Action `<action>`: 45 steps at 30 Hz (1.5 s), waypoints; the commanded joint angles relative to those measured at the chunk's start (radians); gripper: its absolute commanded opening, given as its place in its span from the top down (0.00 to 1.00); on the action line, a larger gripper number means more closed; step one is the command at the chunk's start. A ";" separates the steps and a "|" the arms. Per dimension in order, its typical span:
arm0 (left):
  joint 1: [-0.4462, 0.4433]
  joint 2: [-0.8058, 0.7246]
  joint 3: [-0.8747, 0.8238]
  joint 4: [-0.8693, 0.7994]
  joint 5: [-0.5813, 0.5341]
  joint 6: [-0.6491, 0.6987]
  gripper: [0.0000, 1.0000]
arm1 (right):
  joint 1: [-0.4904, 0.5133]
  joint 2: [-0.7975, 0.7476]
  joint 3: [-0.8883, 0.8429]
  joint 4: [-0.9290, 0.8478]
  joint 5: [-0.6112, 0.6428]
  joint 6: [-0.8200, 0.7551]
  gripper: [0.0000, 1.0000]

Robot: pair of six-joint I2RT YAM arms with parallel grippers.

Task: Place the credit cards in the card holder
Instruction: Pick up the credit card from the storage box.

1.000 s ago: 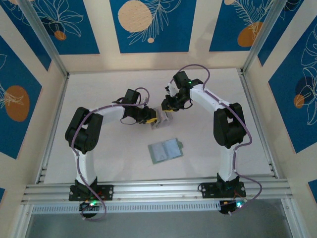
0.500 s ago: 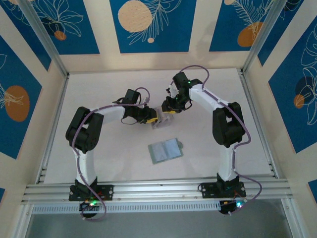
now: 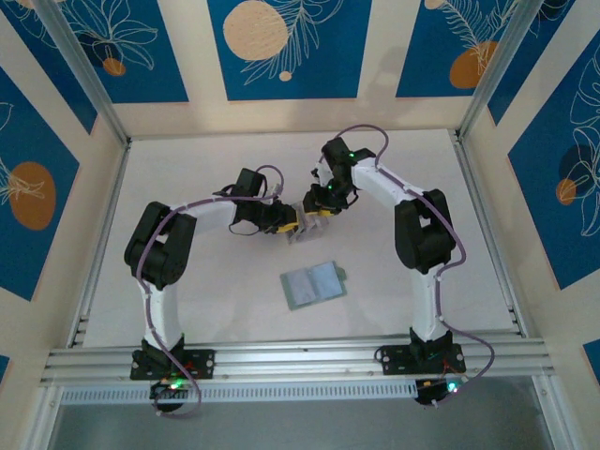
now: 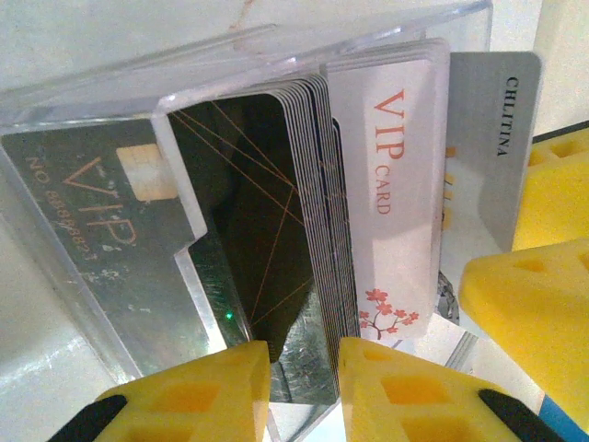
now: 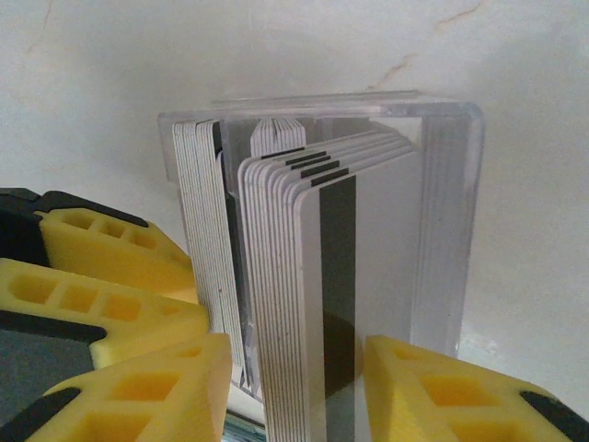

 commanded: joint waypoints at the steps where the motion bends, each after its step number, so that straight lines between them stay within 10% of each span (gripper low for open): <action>1: 0.004 0.041 -0.022 -0.025 -0.026 0.013 0.73 | 0.012 0.030 0.026 -0.023 -0.045 0.001 0.56; 45: 0.006 0.038 -0.032 -0.015 -0.024 0.010 0.73 | 0.017 -0.048 0.015 -0.050 0.028 -0.016 0.70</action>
